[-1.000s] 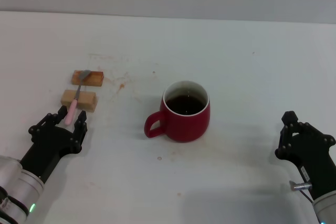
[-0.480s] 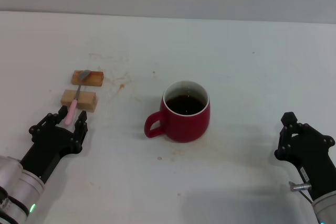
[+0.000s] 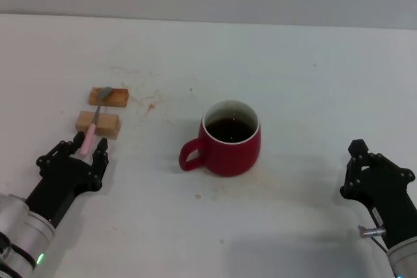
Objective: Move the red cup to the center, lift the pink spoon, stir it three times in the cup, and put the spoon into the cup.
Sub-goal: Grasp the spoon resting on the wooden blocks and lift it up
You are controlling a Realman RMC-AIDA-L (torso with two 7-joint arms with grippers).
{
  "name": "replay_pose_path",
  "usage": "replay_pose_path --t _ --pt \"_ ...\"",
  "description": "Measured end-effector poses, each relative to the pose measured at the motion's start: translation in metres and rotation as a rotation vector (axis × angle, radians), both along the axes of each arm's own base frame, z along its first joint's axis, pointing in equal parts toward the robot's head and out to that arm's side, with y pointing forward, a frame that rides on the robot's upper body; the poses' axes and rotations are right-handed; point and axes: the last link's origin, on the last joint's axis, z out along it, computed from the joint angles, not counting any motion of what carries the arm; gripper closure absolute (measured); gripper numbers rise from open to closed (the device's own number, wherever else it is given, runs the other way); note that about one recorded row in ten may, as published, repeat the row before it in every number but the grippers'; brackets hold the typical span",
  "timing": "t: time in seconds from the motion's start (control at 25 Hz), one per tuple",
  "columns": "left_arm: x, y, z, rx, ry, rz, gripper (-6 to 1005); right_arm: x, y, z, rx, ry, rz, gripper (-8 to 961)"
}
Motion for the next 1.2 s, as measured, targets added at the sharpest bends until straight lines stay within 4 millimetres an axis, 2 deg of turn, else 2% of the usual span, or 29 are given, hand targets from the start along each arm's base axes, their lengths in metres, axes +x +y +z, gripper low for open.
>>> replay_pose_path --t 0.32,0.6,0.96,1.2 --pt "0.001 0.002 0.000 -0.003 0.010 -0.009 699 0.000 0.000 0.000 -0.001 0.001 0.000 954" --pt "0.003 0.006 0.000 -0.001 0.023 -0.021 810 -0.001 0.000 0.000 -0.001 0.003 0.001 954" --pt "0.029 0.007 0.007 0.075 0.038 -0.171 826 0.000 0.000 -0.002 -0.007 0.001 -0.002 954" --pt "0.044 0.015 0.013 0.071 -0.019 -0.220 826 0.001 -0.002 -0.001 -0.005 0.003 -0.010 954"
